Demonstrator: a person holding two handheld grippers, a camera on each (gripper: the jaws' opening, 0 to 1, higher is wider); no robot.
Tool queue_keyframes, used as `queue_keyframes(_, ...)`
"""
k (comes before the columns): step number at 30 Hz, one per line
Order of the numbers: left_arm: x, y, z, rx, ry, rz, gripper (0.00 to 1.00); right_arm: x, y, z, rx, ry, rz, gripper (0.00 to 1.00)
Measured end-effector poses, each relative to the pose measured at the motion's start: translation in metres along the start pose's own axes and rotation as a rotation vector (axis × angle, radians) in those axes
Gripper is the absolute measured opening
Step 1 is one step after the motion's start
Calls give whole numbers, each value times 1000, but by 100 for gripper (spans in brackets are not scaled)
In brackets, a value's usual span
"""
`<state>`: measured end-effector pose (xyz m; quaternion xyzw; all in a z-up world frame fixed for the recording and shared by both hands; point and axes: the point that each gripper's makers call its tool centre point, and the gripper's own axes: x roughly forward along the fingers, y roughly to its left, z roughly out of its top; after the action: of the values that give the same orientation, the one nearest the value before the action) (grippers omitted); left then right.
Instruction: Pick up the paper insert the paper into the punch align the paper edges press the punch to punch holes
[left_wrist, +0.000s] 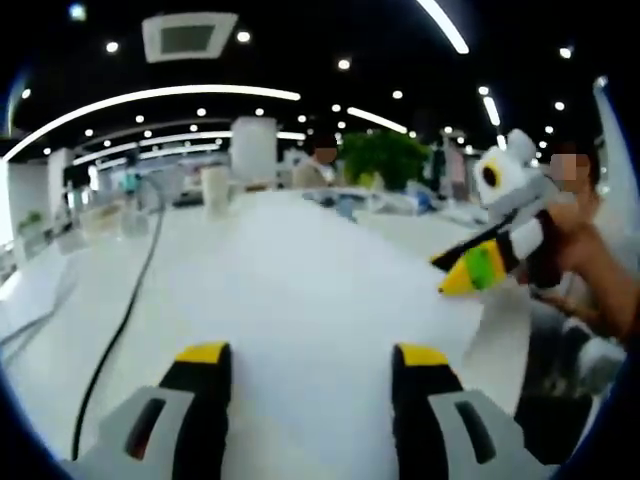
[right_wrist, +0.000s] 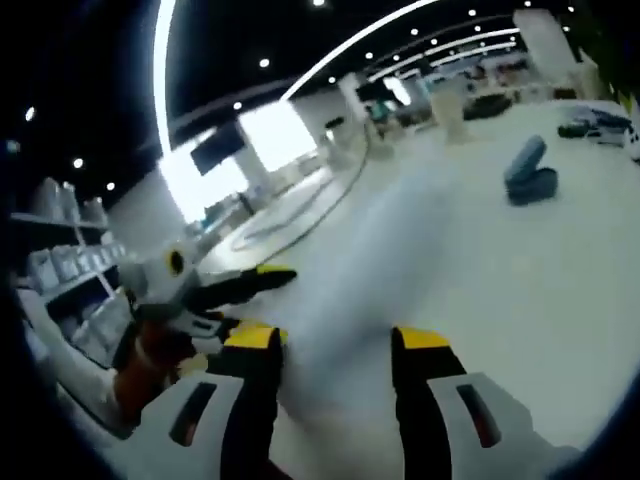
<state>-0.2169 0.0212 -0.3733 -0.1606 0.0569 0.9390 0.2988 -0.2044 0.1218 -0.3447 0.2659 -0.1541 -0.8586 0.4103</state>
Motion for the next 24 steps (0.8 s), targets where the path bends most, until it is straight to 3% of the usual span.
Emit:
queue_keyframes(8,-1,-1,0,1,-4,-2,65,9,-11,20,39,-26,24,46)
queue_keyframes(14,0,-1,0,1,-6,-4,65,-6,-17,7,83,7,37,26)
queue_keyframes(18,0,-1,0,2,-9,-5,65,-14,-34,1,115,17,7,16)
queue_keyframes(20,0,-2,0,1,-9,-9,65,-13,-30,2,155,6,53,10)
queue_keyframes(24,1,-4,1,-8,-5,-26,67,-9,-34,0,199,16,60,5)
